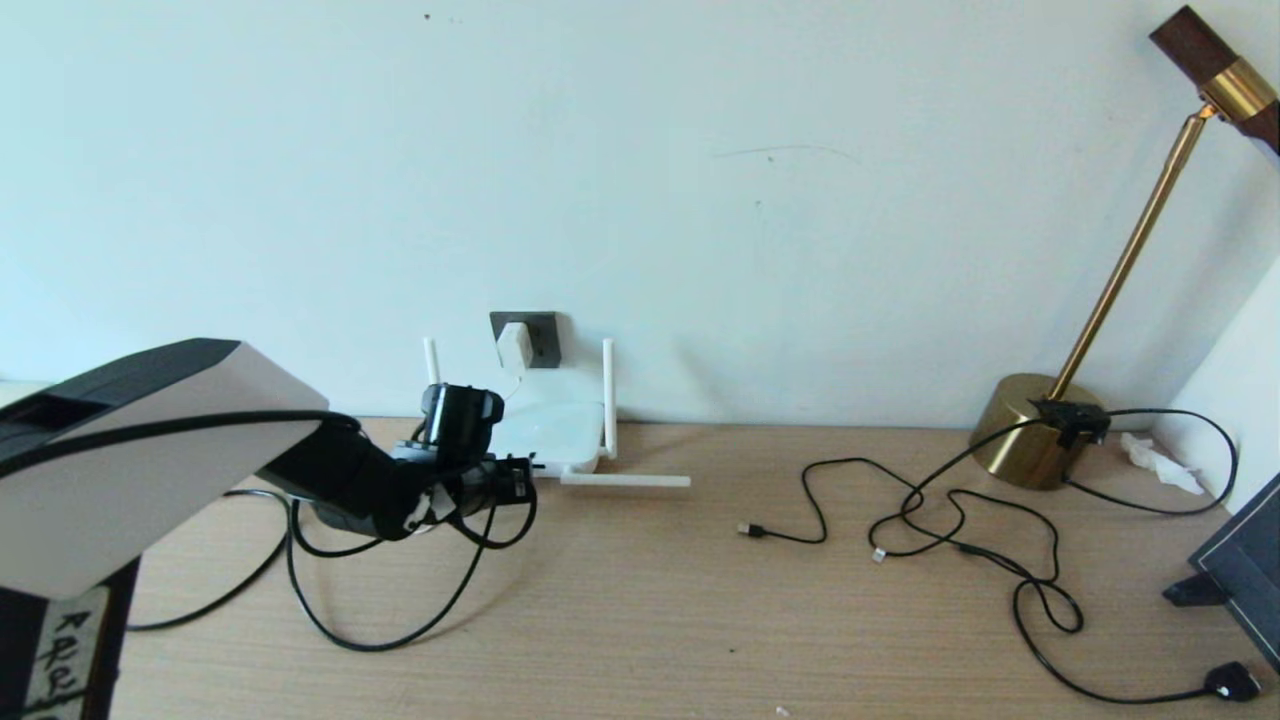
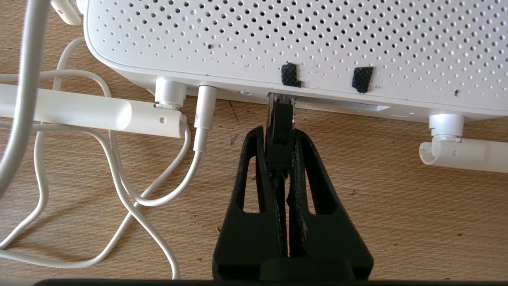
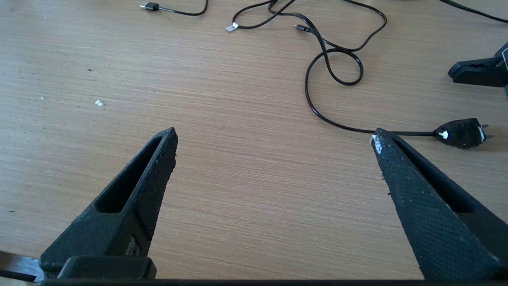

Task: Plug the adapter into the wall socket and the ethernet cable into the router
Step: Plug cable into router interface

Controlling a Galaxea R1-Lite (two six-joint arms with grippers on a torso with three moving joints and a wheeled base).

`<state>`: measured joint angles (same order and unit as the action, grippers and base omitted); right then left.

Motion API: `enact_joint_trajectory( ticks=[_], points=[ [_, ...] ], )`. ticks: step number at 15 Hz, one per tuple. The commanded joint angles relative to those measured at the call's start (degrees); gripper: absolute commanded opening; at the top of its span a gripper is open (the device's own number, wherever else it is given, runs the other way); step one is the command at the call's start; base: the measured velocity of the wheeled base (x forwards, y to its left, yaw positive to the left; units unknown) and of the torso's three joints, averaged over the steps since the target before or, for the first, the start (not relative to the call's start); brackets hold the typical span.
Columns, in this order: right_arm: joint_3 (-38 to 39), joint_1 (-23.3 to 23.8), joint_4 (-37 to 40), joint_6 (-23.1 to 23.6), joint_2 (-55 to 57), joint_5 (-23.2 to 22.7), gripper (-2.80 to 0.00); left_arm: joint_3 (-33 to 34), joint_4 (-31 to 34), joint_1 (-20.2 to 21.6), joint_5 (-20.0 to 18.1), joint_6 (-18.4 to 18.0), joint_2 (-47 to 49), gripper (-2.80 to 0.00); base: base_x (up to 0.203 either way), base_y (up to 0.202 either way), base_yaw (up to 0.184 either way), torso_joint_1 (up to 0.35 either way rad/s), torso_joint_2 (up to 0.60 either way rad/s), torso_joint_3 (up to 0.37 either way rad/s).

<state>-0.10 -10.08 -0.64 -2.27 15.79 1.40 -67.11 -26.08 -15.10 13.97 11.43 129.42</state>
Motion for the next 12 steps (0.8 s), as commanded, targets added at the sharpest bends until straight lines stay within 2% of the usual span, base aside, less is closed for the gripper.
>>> enact_joint_trajectory(
  ticks=[1, 12],
  points=[
    [0.0, 0.0, -0.1, 0.0, 0.0, 0.0, 0.00, 0.1, 0.0, -0.1, 0.1, 0.1, 0.0, -2.80, 0.000, 0.000, 0.000, 0.000, 0.00, 0.000],
    [0.1, 0.1, -0.1, 0.0, 0.0, 0.0, 0.00, 0.7, 0.0, -0.3, 0.2, 0.1, 0.4, -2.80, 0.000, 0.000, 0.000, 0.000, 0.00, 0.000]
  ],
)
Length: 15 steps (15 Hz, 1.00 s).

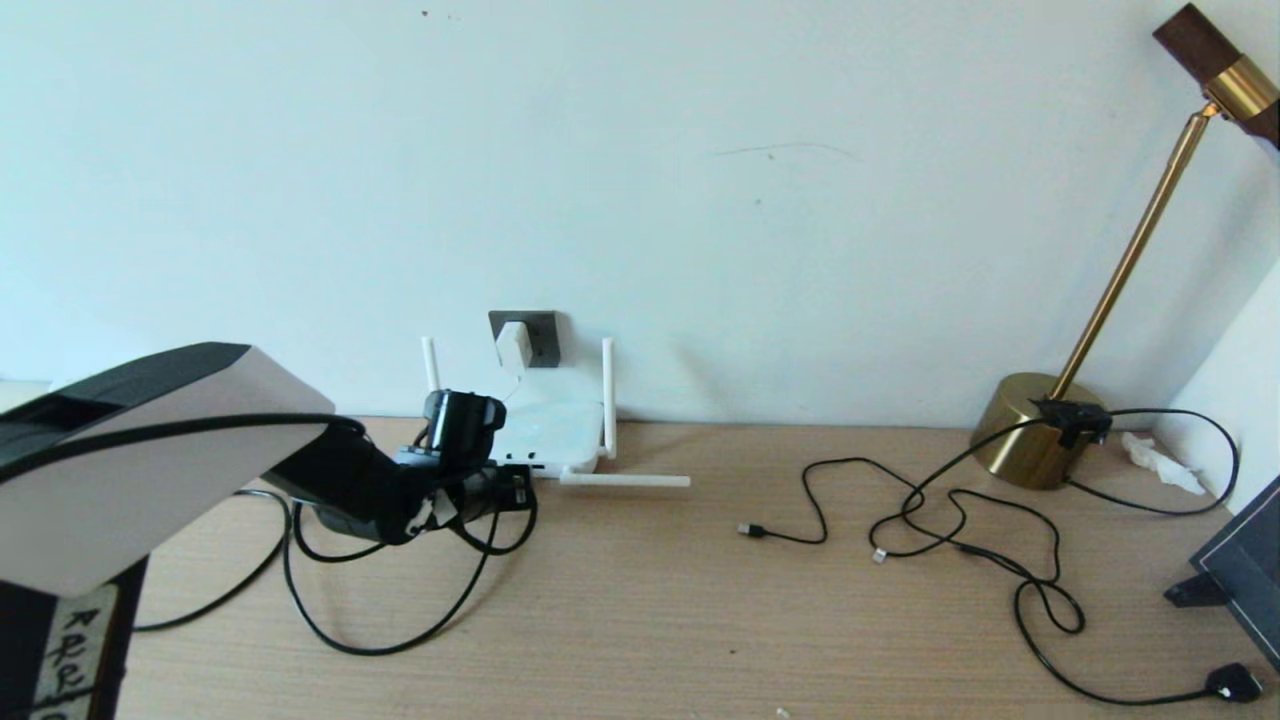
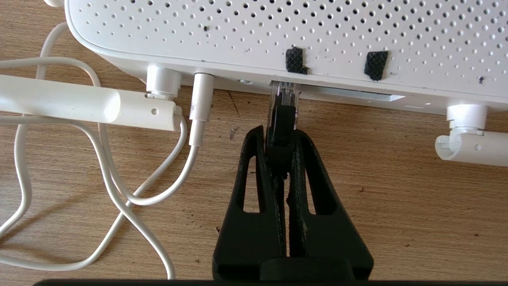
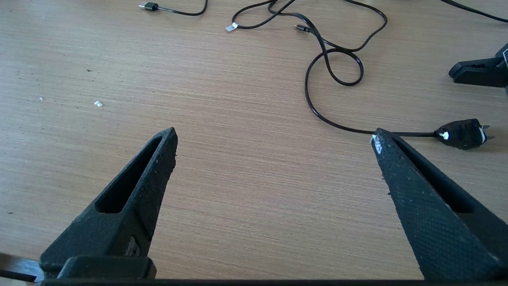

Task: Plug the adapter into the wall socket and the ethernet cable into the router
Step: Plug cable into router interface

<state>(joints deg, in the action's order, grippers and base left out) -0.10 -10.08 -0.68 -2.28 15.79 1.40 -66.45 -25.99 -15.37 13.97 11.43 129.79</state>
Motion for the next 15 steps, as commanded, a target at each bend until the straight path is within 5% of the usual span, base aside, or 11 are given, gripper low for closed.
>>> enact_joint_trajectory(
  ticks=[1, 15],
  points=[
    [0.0, 0.0, 0.0, 0.0, 0.0, 0.0, 0.00, -0.1, -0.1, 0.0, 0.1, 0.1, 0.0, -2.80, 0.000, 0.000, 0.000, 0.000, 0.00, 0.000],
    [-0.1, 0.0, 0.1, 0.0, 0.1, 0.0, 0.00, 0.2, 0.0, -0.6, 0.3, 0.0, -0.7, -2.80, 0.000, 0.000, 0.000, 0.000, 0.00, 0.000]
  ],
)
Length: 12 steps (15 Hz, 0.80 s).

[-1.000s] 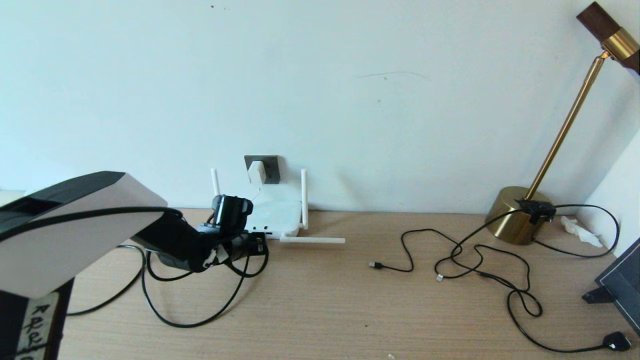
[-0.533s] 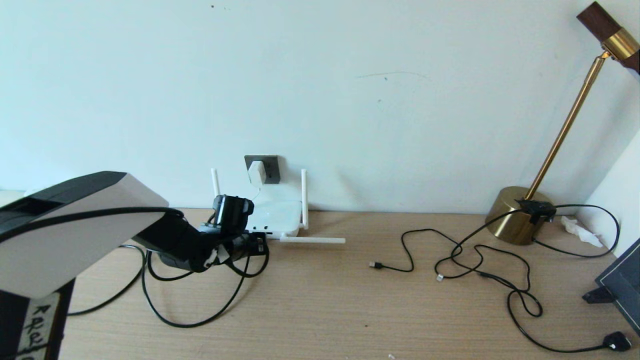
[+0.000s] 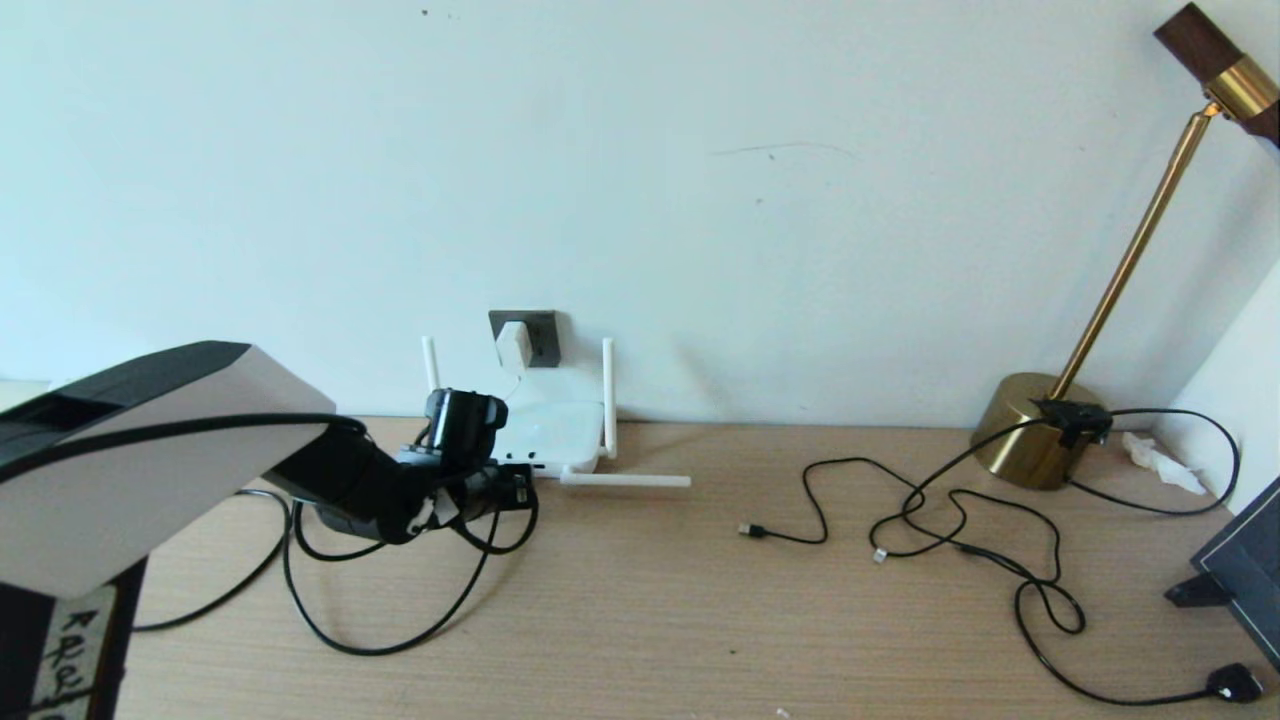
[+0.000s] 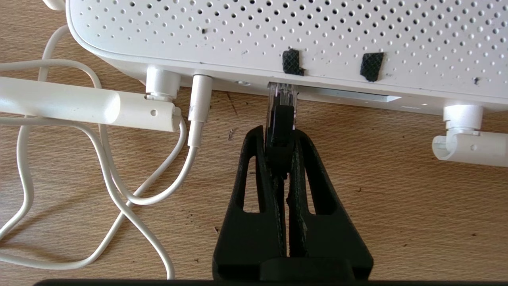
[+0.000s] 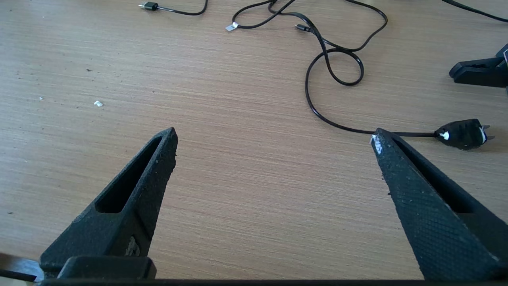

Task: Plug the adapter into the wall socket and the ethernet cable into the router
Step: Plug cable into router interface

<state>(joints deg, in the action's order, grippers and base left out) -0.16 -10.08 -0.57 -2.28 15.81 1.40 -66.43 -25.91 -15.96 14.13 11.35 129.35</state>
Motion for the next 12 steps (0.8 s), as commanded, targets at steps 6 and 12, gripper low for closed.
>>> enact_joint_trajectory(
  ticks=[6, 12],
  points=[
    [-0.1, 0.7, 0.1, 0.1, 0.1, 0.0, 0.00, 0.9, -0.2, 0.0, 0.1, 0.3, -0.4, -2.80, 0.000, 0.000, 0.000, 0.000, 0.00, 0.000],
    [-0.1, 3.8, 0.2, 0.1, 0.0, 0.0, 0.00, 0.9, -0.2, 0.0, 0.2, 0.3, -0.4, -2.80, 0.000, 0.000, 0.000, 0.000, 0.00, 0.000]
  ],
)
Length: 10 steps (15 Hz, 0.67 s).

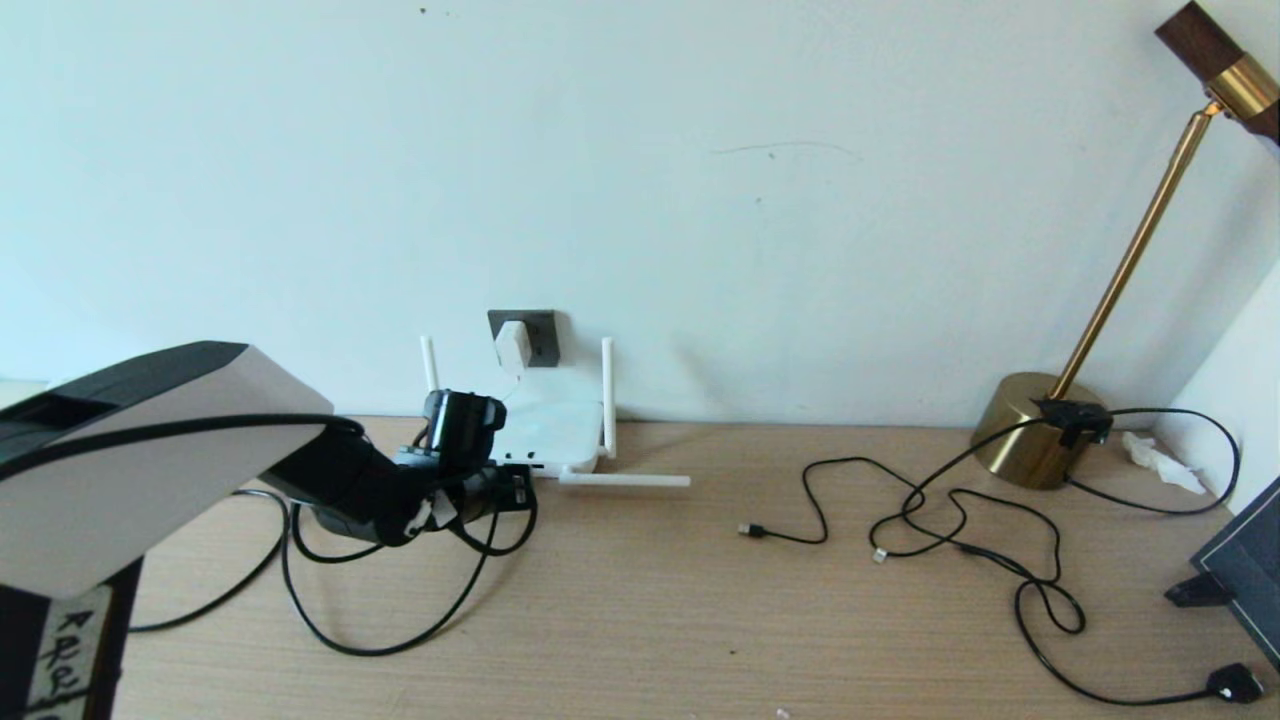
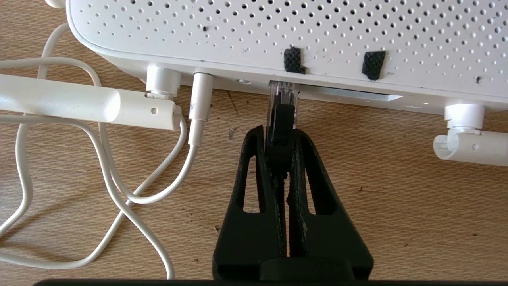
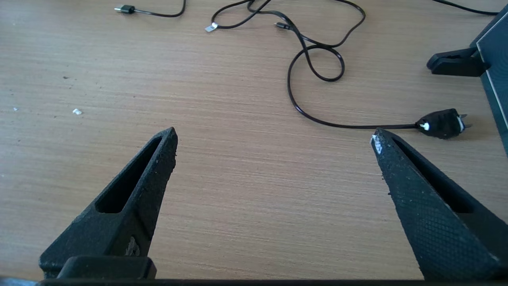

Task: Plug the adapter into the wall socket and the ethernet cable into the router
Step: Plug cable into router interface

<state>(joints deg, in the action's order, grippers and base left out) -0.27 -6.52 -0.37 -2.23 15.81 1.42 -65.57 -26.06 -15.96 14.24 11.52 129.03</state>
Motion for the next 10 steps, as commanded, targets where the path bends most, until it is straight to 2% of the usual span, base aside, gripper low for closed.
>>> enact_joint_trajectory(
  ticks=[1, 5, 6, 8, 10],
  points=[
    [0.3, 0.3, -0.3, 0.0, 0.0, 0.0, 0.00, 0.0, 0.0, -0.1, 0.1, 0.1, -0.1, -2.80, 0.000, 0.000, 0.000, 0.000, 0.00, 0.000],
    [0.3, 0.4, -0.3, -0.1, -0.1, 0.2, 0.00, 0.7, 0.0, -0.6, 0.2, 0.1, -0.3, -2.80, 0.000, 0.000, 0.000, 0.000, 0.00, 0.000],
    [0.1, 1.8, 0.0, 0.2, -0.1, 0.2, 0.00, 1.2, -0.1, -0.6, 0.2, 0.3, -0.7, -2.80, 0.000, 0.000, 0.000, 0.000, 0.00, 0.000],
    [-0.2, 10.0, 1.1, 2.3, 0.2, -0.2, 0.00, 1.1, -0.1, -0.6, 0.2, 0.1, -0.6, -2.80, 0.000, 0.000, 0.000, 0.000, 0.00, 0.000],
    [-0.4, 12.0, 1.8, 4.3, 0.4, -1.1, 0.00, 1.2, -0.1, -0.6, 0.2, 0.2, -0.9, -2.80, 0.000, 0.000, 0.000, 0.000, 0.00, 0.000]
  ],
)
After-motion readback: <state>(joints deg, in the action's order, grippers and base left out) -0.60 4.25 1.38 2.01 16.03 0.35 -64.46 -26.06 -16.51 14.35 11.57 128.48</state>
